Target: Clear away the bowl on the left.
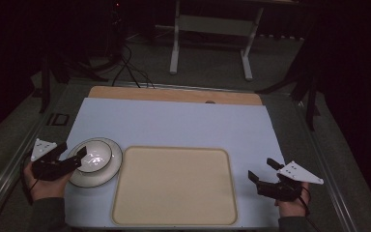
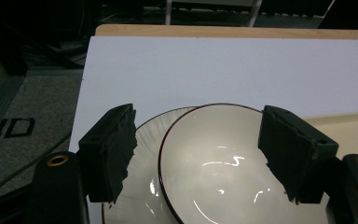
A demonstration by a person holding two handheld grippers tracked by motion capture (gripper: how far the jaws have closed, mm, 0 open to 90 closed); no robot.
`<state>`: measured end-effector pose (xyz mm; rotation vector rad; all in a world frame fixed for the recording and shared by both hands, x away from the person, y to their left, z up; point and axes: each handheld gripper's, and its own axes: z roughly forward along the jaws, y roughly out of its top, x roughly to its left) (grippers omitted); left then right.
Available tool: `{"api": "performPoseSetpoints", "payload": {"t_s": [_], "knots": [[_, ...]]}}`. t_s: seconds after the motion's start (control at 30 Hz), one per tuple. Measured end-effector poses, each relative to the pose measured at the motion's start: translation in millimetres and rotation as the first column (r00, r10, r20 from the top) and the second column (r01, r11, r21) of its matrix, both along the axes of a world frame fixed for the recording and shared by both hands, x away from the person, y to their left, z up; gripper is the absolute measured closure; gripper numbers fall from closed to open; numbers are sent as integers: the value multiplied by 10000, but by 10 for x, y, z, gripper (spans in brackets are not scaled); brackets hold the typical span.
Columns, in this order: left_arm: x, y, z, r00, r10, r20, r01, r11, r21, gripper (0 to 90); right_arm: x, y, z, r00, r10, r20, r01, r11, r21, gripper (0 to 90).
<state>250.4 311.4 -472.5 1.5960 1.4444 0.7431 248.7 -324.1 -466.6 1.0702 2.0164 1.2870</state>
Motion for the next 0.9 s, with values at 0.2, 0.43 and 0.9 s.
{"api": "performPoseSetpoints", "payload": {"t_s": [0.2, 0.43, 0.9], "knots": [[0, 3, 2, 10000, 52, 66, -52, 10000, 26, 283, 15, 19, -12, 10000, 43, -83, -44, 9998, -207, 137], [31, 15, -15, 9999, -133, 29, 133, 9999, -101, 305, 15, 33, -13, 10000, 38, -68, -41, 9993, -362, 138], [187, 61, -163, 9965, -171, -816, 142, 9992, -366, 376, 6, 40, -2, 9999, 93, 119, -87, 9989, -464, 137]]}}
